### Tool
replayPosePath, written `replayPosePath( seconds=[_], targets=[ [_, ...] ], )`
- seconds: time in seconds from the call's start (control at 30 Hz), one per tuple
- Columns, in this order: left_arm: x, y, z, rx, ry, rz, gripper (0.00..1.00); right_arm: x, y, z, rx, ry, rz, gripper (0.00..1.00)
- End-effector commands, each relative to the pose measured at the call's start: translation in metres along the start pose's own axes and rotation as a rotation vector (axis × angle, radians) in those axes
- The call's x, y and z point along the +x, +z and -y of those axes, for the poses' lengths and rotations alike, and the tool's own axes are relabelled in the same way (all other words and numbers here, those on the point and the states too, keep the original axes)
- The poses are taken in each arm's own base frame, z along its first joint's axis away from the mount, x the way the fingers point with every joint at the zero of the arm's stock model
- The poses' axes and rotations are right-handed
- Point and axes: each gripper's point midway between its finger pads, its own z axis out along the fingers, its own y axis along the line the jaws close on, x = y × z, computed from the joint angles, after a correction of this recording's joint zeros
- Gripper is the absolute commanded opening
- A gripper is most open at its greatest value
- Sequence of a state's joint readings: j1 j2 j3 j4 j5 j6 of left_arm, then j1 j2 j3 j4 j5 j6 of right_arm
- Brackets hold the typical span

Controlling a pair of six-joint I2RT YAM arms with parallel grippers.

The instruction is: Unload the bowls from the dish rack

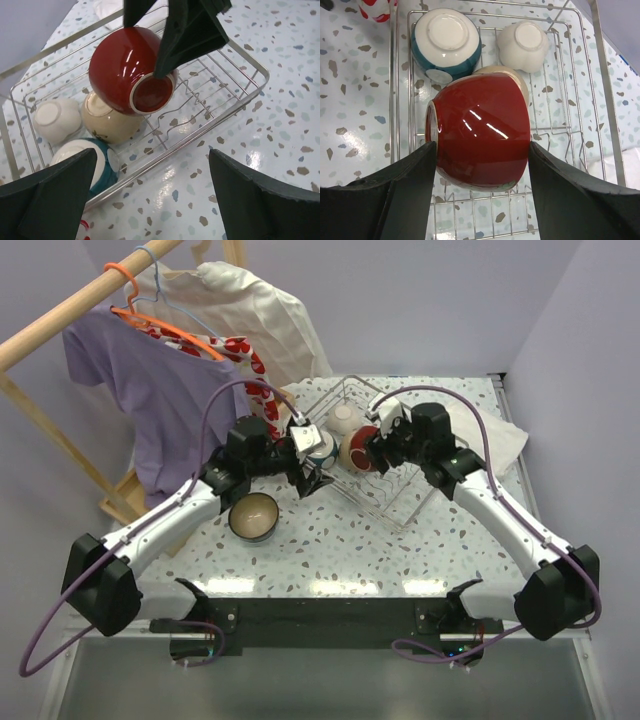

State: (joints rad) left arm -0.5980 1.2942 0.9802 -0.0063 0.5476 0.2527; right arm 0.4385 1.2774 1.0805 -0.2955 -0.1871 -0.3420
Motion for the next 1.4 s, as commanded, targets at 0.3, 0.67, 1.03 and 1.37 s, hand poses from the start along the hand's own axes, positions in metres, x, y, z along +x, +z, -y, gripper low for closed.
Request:
replayPosePath(
  seconds=[0.3, 0.67, 1.03, 1.37],
  targets=[
    [-0.026, 0.053, -0.022, 0.298, 0.222, 0.085, 1.00, -0.045, -0.017, -0.003, -0.034, -0.093, 0.165, 0.00],
    [-0.014, 0.085, -0.049, 0.382, 0.215, 0.032, 1.00, -0.041, -0.015, -0.007, -0.055, -0.116, 0.163, 0.00],
    [-0.005, 0.096, -0.046, 0.476, 0.173, 0.013, 1.00, -0.049, -0.012, -0.011, -0.092, -0.129, 0.180, 0.00],
    [-0.007, 0.098, -0.034, 0.561, 0.124, 0.052, 1.00, -0.047, -0.009, -0.012, -0.106, -0.140, 0.167, 0.00]
  ],
)
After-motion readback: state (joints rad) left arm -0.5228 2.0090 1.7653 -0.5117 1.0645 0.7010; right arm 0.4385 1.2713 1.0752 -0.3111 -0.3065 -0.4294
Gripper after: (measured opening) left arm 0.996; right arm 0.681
